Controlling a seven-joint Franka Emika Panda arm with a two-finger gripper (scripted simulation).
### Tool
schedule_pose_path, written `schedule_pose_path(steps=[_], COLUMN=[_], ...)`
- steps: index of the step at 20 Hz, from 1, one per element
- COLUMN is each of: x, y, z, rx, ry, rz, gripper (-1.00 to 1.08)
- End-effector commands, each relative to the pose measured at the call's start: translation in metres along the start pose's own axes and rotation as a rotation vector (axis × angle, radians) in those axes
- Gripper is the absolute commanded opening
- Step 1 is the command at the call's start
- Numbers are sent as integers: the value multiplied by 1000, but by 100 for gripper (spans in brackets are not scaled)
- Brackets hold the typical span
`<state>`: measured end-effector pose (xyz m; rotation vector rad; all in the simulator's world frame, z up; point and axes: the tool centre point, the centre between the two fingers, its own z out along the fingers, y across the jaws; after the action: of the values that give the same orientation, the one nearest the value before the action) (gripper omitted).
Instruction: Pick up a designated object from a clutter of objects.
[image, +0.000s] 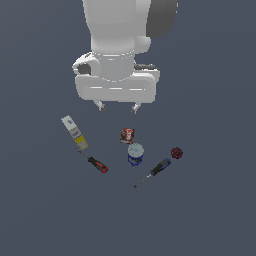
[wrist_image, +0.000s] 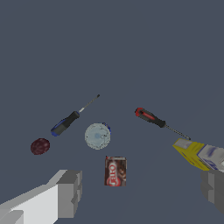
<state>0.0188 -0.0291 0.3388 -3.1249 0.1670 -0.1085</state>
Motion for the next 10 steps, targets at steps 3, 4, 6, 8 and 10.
schedule_pose_path(steps=[3, 4, 6, 8, 10], x=[0, 0, 1, 2, 2], y=[-1, -3, -8, -14, -18], z=[-1, -2, -7, -12, -16], rx=[2, 5, 14, 25, 33], ry=[2, 5, 13, 23, 30], rz=[-1, -3, -8, -16, -22], gripper=[100, 100, 100, 100, 100])
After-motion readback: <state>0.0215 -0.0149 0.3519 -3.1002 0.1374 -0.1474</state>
